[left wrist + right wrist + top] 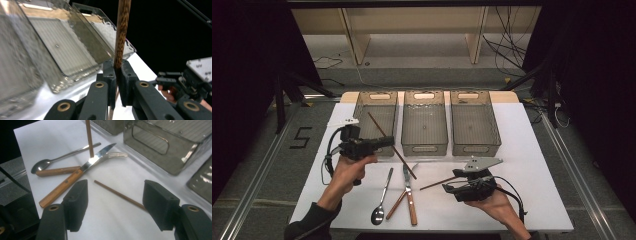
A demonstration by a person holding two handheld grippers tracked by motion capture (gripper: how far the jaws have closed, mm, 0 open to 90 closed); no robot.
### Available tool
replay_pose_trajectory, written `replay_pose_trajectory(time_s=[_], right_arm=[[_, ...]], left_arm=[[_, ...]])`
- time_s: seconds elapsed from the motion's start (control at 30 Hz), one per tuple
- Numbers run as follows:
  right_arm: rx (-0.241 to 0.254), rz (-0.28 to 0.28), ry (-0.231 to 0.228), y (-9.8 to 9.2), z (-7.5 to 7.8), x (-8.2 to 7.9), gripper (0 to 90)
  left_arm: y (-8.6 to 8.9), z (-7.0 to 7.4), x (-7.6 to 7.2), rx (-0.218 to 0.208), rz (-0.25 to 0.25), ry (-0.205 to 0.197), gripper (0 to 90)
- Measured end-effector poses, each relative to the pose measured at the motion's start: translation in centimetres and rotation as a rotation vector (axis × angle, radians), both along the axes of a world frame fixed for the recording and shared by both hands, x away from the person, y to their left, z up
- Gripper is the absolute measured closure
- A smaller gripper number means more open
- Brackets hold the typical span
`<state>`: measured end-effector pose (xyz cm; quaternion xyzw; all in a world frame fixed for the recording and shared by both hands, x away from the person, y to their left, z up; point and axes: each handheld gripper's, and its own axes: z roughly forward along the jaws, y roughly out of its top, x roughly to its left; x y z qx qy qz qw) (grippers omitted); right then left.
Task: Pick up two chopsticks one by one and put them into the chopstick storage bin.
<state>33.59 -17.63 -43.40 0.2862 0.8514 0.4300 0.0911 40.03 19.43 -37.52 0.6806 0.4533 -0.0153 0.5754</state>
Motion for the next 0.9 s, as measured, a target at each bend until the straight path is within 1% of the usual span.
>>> replay_pose_trajectory(time_s=[0.03, 0.2, 0.37, 0.43, 0.53, 0.6, 0.7, 0.8, 0.9], right_arm=[[0.005, -0.005, 0.002, -0.4, -0.2, 0.0, 35.7], [0.010, -0.015, 0.005, -0.8, -0.3, -0.2, 33.7], [0.014, -0.020, 0.001, -1.1, -0.5, -0.3, 30.9], [0.016, -0.025, -0.001, -1.3, -0.6, -0.4, 30.1], [0.017, -0.026, -0.002, -1.3, -0.6, -0.5, 29.5], [0.020, -0.025, 0.001, -1.4, -0.6, -0.5, 28.8], [0.017, -0.021, 0.002, -1.5, -0.7, -0.7, 27.8], [0.019, -0.021, 0.003, -1.5, -0.7, -0.7, 27.4], [0.020, -0.021, 0.002, -1.6, -0.7, -0.7, 27.3]], left_arm=[[0.3, 0.4, 0.3, 0.001, 0.007, 0.000, 84.7], [2.1, 2.4, 1.8, 0.021, 0.044, -0.008, 84.6], [3.8, 3.6, 3.2, 0.011, 0.081, -0.006, 84.6], [4.3, 4.0, 3.7, 0.017, 0.096, -0.015, 84.6], [4.9, 4.4, 4.6, 0.020, 0.119, -0.011, 84.6], [5.3, 4.5, 5.1, 0.031, 0.130, -0.007, 84.6], [5.8, 4.7, 6.1, 0.041, 0.146, 0.006, 84.7], [6.2, 4.8, 7.0, 0.061, 0.161, 0.018, 84.7], [6.6, 4.8, 7.8, 0.067, 0.177, 0.030, 84.7]])
